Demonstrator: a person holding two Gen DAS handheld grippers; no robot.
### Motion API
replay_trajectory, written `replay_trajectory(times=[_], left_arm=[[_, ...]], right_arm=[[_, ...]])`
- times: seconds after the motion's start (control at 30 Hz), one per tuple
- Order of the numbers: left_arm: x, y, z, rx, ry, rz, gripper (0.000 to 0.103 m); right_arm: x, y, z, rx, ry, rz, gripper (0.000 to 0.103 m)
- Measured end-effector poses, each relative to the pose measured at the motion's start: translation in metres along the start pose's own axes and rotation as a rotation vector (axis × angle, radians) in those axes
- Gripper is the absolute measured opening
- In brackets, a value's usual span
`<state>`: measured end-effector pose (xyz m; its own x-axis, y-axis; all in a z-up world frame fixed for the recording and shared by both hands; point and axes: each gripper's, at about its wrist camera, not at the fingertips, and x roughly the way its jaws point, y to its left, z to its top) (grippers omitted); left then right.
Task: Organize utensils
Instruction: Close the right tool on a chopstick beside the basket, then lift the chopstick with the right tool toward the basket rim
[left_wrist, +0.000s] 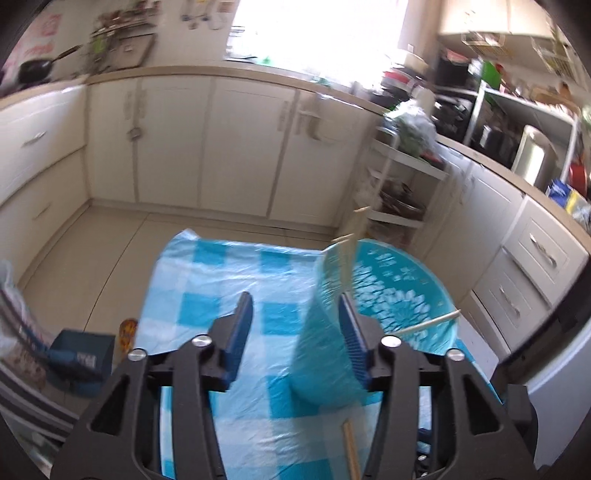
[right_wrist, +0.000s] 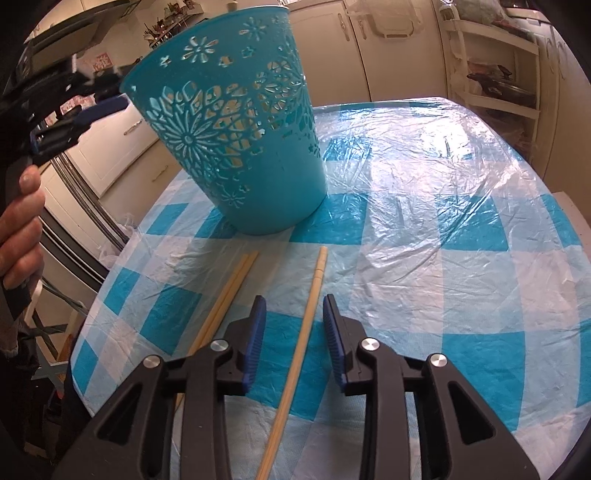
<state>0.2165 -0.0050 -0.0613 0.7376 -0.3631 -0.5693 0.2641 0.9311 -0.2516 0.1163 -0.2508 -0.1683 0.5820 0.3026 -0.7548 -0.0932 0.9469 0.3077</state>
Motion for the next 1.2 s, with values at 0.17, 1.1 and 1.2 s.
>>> replay_trajectory(times=[0.17, 1.1, 1.2], left_arm=[[0.017, 0.042, -0.043, -0.101, 0.091, 0.07, 0.057], [0.048, 0.03, -0.103, -0.045, 0.203, 0.133, 0.073], [0.048, 0.035, -0.103, -0.058, 0.206, 0.13, 0.073]], right_arm=[[0.002, 0.008, 0.0, -0.064, 0.009, -0.071, 0.027], [-0.052, 0.003, 0.011, 0.044, -0.032, 0.143, 0.006], [-0.08, 0.01, 0.027, 0.076, -0.109, 0.244, 0.006]])
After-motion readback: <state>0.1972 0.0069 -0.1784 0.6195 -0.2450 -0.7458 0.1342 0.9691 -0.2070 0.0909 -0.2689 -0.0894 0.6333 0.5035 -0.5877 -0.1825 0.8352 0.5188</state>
